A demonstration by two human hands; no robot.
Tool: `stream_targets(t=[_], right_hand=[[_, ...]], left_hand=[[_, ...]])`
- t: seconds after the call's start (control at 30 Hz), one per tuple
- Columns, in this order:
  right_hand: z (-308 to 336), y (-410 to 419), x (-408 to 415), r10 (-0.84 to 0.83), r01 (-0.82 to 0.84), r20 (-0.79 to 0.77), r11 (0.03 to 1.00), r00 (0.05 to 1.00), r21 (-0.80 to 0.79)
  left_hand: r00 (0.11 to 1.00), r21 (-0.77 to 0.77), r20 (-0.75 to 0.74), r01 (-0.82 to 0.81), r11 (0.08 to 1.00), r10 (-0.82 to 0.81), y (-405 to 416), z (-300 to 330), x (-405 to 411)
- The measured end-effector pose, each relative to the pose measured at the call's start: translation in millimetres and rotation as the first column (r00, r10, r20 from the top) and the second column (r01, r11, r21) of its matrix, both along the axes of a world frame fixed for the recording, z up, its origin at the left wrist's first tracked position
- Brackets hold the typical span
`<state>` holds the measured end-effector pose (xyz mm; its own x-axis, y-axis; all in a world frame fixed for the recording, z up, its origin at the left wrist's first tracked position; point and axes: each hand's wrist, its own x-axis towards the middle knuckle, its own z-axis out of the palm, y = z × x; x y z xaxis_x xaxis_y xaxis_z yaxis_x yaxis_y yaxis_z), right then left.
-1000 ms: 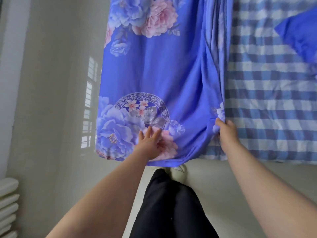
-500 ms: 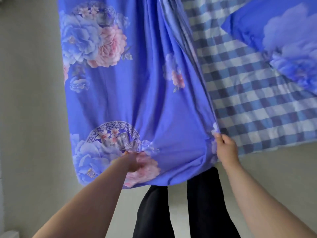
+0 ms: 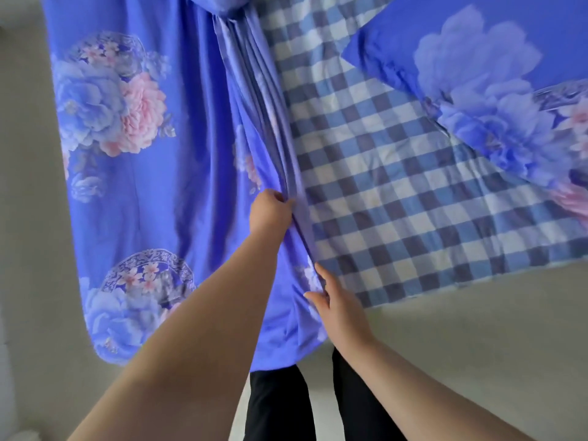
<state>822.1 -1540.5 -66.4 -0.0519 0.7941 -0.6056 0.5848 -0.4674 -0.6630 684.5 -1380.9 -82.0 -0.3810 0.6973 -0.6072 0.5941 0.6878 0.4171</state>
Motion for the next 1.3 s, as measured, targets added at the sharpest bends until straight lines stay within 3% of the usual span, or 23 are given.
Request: stream_targets(t=[0.13,0.2,0.27,0.33,0.4,0.5,0.57,0.6,0.67,0.73,0.83,0.93,1.03,1.13,1.3], right_hand=[[-5,-1,25,0.083,-0.081,-0.04,0.995,0.996,0.055],[-13,6,42,0.034,-0.025,-0.077,0.993,0.996,0.115],[-9,34,62,-0.225,0.248,-0.203,0.964,0.953,0.094],[3,73,84,-0.408,0.442,-0.336,0.897,0.849,0.026],[15,114,107,-0.385,0.417,-0.393,0.909,0.835,-0.004],[18,161,135,-0.173,0.181,-0.216,0.983,0.961,0.017],[11,174,152,-0.02,0.016,0.071,0.999,0.997,0.05],[8,175,161,-0.052,0.035,0.184,0.995,0.982,0.094],[2,165,183,-0.306,0.269,0.187,0.943,0.934,0.198],[-2,140,206,-0.544,0.493,0.168,0.828,0.822,0.268],[-22,80,238,-0.706,0.643,0.239,0.707,0.666,0.294],[-47,25,256,-0.734,0.699,0.349,0.672,0.583,0.246],[-61,-2,260,-0.709,0.692,0.416,0.687,0.57,0.222],[-65,-13,260,-0.728,0.736,0.469,0.643,0.501,0.213],[-70,-38,267,-0.774,0.83,0.528,0.517,0.349,0.21]], left_hand=[[0.992,0.016,0.061,-0.108,0.994,0.107,-5,6,0],[0.999,0.122,0.042,0.01,0.993,-0.015,-11,19,15],[0.977,0.244,0.08,0.174,0.954,-0.199,-19,31,41],[0.905,0.291,0.193,0.316,0.903,-0.379,-28,42,78],[0.816,0.318,0.3,0.403,0.858,-0.494,-36,44,117],[0.692,0.306,0.463,0.461,0.833,-0.553,-40,51,163],[0.626,0.22,0.506,0.571,0.791,-0.593,-48,51,180],[0.607,0.181,0.528,0.603,0.777,-0.594,-53,48,186],[0.658,0.119,0.584,0.509,0.852,-0.475,-60,45,188],[0.807,0.105,0.517,0.271,0.957,-0.285,-61,39,180],[0.981,0.269,0.164,0.056,0.961,-0.103,-59,21,149],[0.977,0.172,-0.064,0.211,0.962,-0.203,-65,-10,121],[0.928,-0.035,-0.07,0.364,0.931,-0.366,-82,-29,117],[0.923,-0.165,-0.068,0.364,0.917,-0.379,-101,-31,120],[0.921,-0.18,-0.108,0.351,0.919,-0.373,-118,-25,117]])
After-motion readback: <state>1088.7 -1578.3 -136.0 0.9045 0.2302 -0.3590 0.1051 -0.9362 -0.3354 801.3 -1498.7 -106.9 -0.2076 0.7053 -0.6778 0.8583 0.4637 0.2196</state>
